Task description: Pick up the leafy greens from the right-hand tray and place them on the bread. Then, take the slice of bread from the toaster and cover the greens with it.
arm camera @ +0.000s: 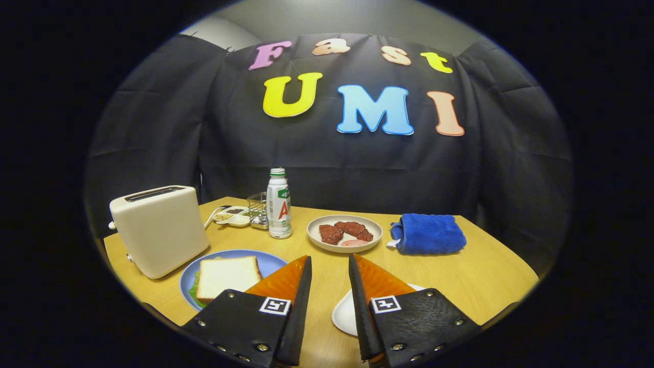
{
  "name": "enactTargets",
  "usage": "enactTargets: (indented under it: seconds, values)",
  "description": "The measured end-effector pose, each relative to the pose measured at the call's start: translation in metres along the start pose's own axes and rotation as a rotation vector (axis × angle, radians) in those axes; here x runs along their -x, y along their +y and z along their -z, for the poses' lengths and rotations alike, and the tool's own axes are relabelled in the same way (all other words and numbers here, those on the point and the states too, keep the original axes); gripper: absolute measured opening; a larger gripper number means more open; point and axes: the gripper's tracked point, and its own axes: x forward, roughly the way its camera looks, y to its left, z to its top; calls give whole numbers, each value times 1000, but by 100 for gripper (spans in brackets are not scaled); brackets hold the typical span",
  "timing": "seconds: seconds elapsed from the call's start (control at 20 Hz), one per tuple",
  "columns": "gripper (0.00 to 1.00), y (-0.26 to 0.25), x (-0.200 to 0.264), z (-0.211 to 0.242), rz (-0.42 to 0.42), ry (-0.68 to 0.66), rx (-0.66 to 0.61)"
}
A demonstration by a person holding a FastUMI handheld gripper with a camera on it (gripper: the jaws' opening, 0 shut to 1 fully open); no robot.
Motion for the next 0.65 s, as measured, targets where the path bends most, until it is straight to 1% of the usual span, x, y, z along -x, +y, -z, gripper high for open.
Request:
enactTargets:
  seconds: [0.15,0.3,0.45,0.5,0.65]
  values:
    - [43,-35,6,-7,20,-41,-11]
    - [43,-78,15,-7,86,-55,-29]
    - [43,-112,20,-7,124,-66,-46]
    - [43,-119,21,-5,119,-67,-55]
    - [43,-128,22,-1,67,-65,-77]
